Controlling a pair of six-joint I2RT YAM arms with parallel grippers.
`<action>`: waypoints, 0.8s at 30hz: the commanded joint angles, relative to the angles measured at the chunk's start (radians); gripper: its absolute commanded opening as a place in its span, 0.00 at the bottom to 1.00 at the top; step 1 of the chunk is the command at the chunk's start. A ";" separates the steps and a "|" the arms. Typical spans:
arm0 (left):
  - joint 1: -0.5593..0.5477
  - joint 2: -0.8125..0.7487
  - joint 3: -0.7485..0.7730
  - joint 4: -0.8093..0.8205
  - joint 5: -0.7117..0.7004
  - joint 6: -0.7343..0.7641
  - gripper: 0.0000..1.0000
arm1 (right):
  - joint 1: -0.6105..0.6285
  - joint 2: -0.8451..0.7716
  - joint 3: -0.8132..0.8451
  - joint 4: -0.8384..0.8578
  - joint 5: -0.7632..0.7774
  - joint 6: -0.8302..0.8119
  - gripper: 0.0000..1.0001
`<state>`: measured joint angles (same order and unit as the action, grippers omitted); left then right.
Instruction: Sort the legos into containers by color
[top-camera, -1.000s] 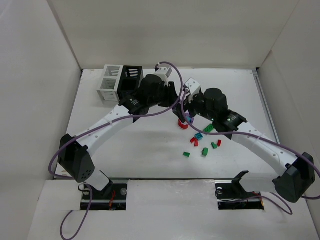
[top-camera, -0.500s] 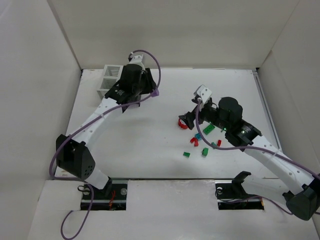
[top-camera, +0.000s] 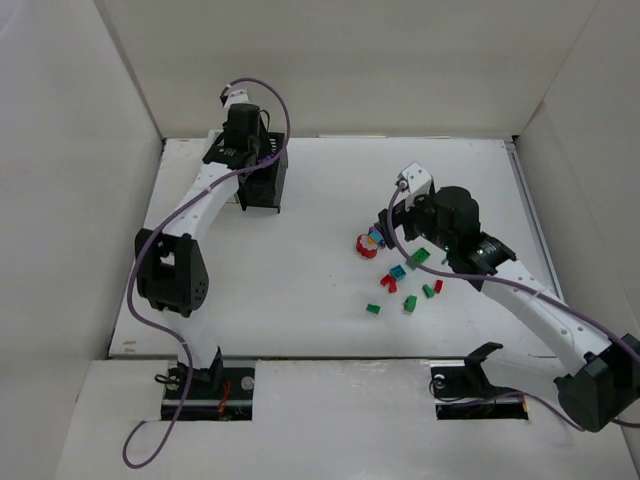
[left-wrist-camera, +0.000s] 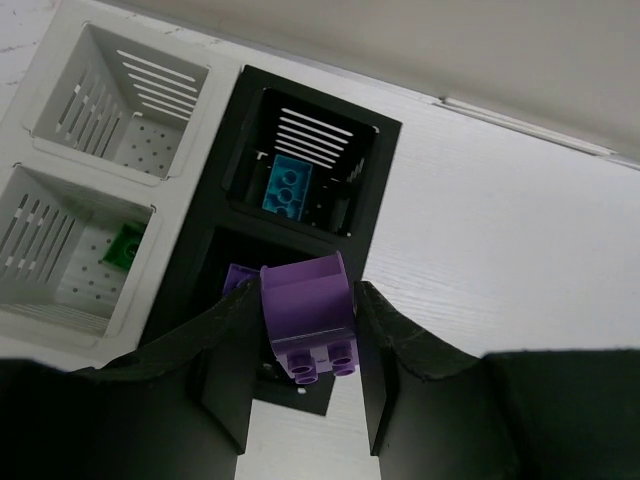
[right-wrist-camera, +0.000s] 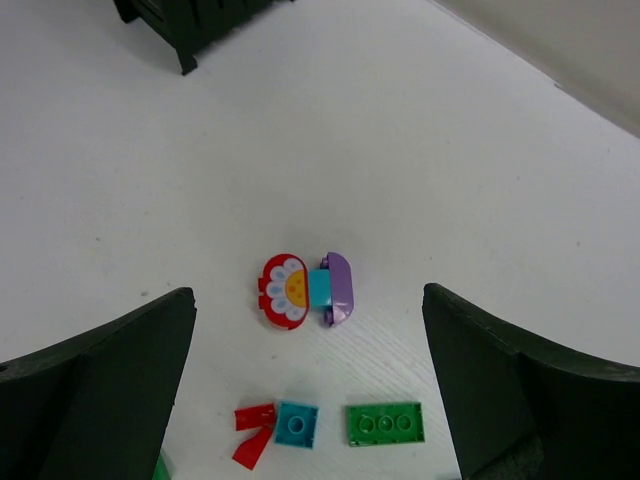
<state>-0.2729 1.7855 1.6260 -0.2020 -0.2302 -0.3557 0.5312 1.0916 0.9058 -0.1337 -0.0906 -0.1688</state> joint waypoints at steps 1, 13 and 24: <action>0.006 0.043 0.089 0.018 -0.076 0.020 0.02 | -0.029 0.010 0.027 -0.004 0.014 0.028 1.00; 0.015 0.103 0.097 -0.020 -0.167 0.020 0.50 | -0.099 0.010 0.007 -0.043 0.023 0.049 1.00; 0.015 0.040 0.063 -0.030 -0.130 0.011 0.83 | -0.108 0.001 -0.002 -0.052 0.035 0.069 1.00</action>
<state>-0.2615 1.9163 1.7000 -0.2512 -0.3668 -0.3412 0.4313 1.1149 0.9001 -0.1959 -0.0753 -0.1265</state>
